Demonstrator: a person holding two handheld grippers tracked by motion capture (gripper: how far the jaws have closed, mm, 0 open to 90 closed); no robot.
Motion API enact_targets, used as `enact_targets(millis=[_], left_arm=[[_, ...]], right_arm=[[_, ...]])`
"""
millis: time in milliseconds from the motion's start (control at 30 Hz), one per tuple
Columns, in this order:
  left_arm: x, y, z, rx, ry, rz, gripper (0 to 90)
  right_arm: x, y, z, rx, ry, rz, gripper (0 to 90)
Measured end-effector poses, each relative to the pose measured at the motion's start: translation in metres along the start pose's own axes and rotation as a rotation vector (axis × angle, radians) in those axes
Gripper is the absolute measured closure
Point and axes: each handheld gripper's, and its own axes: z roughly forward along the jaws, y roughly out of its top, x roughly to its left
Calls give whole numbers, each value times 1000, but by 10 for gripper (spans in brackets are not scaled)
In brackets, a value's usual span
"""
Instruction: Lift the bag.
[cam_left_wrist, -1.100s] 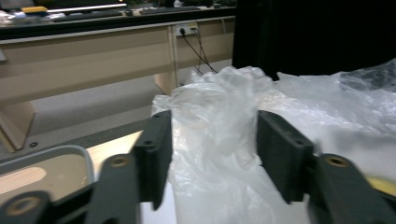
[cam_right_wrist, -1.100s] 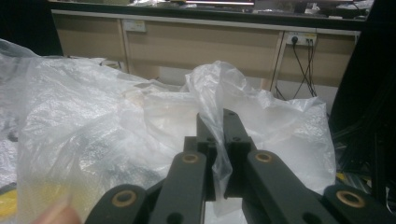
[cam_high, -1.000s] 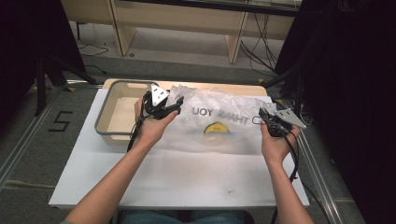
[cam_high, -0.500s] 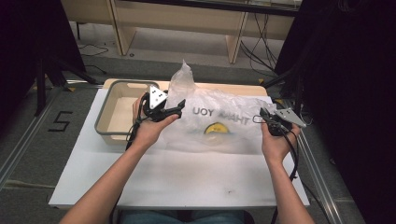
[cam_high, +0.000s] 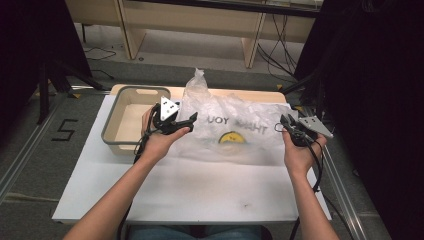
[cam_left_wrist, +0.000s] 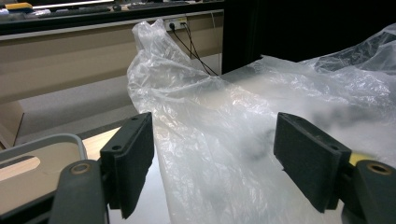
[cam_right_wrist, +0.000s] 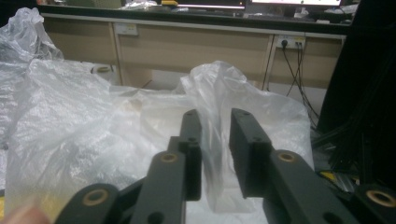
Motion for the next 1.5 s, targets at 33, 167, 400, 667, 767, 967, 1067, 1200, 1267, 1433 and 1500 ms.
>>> enact_targets(millis=[33,167,400,667,767,967,1067,1200,1267,1433,1500], left_arm=[[0,-1,0,0,-2,-4,287],[0,-3,0,6,-4,-6,289],[0,-3,0,10,0,-6,290],[1,-5,-1,21,-2,-8,292],[2,-6,-2,28,-2,-5,293],[2,-6,-4,31,-1,-4,293],[2,-7,-5,33,-1,0,293],[2,-7,-6,41,-3,4,293],[2,-8,-6,42,-4,5,292],[2,-8,-8,42,-7,8,291],[2,-8,-8,43,-10,6,291]], right_arm=[[0,1,0,-5,-1,-1,718],[0,3,-2,-15,-4,-5,650],[2,7,-3,-31,-6,-17,585],[2,9,-5,-42,-11,-21,544],[1,9,-7,-42,-14,-24,514],[0,9,-9,-45,-13,-30,482],[0,9,-10,-42,-10,-36,469],[0,9,-12,-38,-4,-42,440],[0,9,-14,-43,0,-45,423],[0,9,-16,-37,5,-53,387],[0,8,-16,-34,5,-59,379]])
